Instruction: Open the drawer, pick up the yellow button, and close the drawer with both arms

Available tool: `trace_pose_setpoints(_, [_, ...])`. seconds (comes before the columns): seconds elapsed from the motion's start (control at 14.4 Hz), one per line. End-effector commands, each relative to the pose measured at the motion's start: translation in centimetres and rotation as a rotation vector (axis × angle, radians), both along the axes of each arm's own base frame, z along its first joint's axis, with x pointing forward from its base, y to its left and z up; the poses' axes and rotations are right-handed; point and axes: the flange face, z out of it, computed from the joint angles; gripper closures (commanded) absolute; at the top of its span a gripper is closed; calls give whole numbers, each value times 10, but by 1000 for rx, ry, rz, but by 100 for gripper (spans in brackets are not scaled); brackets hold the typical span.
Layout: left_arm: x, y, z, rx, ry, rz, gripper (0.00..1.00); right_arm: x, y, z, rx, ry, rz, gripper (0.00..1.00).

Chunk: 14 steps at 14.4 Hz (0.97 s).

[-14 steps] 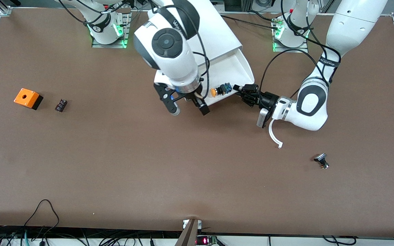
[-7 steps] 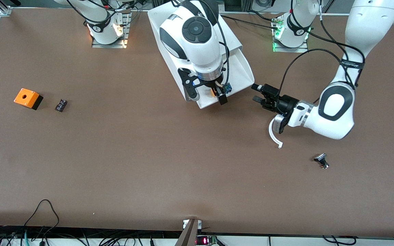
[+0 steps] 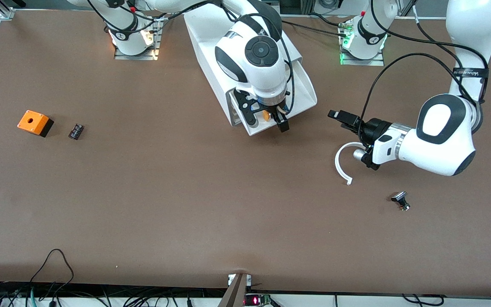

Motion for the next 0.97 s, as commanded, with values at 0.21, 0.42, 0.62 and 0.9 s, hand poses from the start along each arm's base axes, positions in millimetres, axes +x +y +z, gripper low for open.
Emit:
trace_pose_setpoints(0.21, [7, -14, 57, 290, 38, 37, 0, -9, 8, 5, -20, 1, -11, 32])
trace_pose_setpoints(0.42, [9, -25, 78, 456, -7, 32, 0, -10, 7, 9, -24, 4, -2, 73])
trace_pose_setpoints(0.62, [6, -61, 100, 678, -135, -22, 0, -11, 4, 12, -36, 15, 3, 86])
trace_pose_setpoints(0.9, [7, -76, 123, 832, -239, -99, 0, -10, 1, 35, -15, -5, 0, 86])
